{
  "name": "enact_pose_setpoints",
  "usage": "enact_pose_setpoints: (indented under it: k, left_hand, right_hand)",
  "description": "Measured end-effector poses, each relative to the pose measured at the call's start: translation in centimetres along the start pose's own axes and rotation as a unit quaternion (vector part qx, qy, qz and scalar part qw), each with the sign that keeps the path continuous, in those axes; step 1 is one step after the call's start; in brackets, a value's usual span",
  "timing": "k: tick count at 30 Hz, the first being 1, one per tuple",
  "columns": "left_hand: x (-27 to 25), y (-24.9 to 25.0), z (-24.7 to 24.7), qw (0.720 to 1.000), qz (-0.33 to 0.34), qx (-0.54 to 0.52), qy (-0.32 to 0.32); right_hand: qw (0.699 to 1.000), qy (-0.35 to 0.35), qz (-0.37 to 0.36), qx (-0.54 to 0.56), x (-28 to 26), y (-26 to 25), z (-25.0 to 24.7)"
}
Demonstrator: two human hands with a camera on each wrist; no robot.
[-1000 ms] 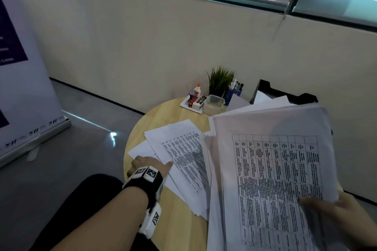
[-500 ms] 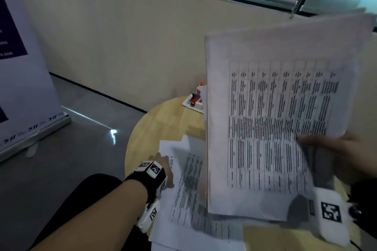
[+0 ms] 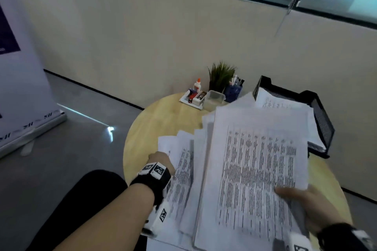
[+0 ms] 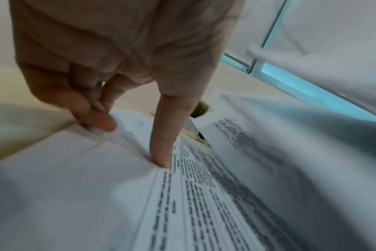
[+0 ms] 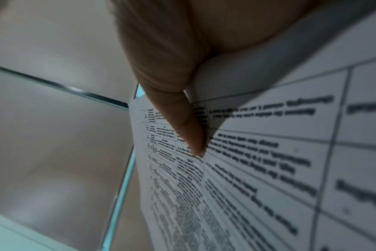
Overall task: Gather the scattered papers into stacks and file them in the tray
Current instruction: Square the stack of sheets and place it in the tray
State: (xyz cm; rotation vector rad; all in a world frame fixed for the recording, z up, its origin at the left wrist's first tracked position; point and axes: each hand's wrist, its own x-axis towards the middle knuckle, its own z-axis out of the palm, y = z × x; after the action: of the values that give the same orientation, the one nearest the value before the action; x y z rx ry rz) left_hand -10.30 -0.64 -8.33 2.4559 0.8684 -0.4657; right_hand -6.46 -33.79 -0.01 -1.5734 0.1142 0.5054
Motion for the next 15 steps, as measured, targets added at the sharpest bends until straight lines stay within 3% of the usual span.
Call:
enact_pose_setpoints:
  k: [5,10,15]
  left_hand:
    - [0.0,-0.7,0.0,0.996,-0.017,-0.087,-0.032]
    - [0.4,-0.9,-0.1,0.979,-0.007,-0.203,-0.036]
    - [-0.8,-0.3,0.5,0.960,-0.029,-0.267,-0.081]
  right_hand:
    - [0.994,0.054,0.082,0.048,-0.5,2.5,-1.4]
    - [0.987,0.061,0.134,0.064,0.5,4.0,-2.4]
    - [0.987,-0.011,0.143,0.071,0.9,4.6,-1.7]
